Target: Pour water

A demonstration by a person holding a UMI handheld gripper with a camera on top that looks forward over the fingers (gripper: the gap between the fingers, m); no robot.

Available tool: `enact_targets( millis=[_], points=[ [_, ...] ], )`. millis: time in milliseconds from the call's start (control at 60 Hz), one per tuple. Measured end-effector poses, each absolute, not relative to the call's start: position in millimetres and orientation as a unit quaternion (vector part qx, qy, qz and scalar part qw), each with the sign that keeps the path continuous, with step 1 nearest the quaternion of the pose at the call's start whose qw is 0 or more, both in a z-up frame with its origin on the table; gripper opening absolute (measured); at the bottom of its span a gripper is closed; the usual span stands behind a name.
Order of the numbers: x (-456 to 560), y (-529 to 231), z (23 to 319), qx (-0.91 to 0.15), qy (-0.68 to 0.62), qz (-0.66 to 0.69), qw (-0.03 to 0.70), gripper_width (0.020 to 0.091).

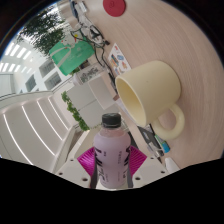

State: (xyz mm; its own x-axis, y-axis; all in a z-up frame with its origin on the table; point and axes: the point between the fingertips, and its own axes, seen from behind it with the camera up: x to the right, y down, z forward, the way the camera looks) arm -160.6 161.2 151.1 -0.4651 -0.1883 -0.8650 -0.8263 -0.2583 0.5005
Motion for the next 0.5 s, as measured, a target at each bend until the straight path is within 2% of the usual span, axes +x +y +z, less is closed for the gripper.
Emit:
enact_targets(
  millis=[17,33,83,167,200,217,400,500],
  points=[
    [-159,161,148,-0.447,0.563,0.653,0.238,0.0412],
    [-157,151,159,-0.437,0.572,0.658,0.222,0.0412],
    [-160,167,149,-0.415,0.598,0.656,0.201,0.0413],
    [-155,166,156,-0.361,0.608,0.686,0.174,0.0413],
    [-150,144,160,-0.351,0.594,0.705,0.166,0.041],
    [-153,167,162,-0.349,0.616,0.687,0.162,0.041],
    [-156,168,161,-0.338,0.622,0.691,0.145,0.0414],
    [-157,168,165,-0.367,0.609,0.686,0.154,0.0413]
  ],
)
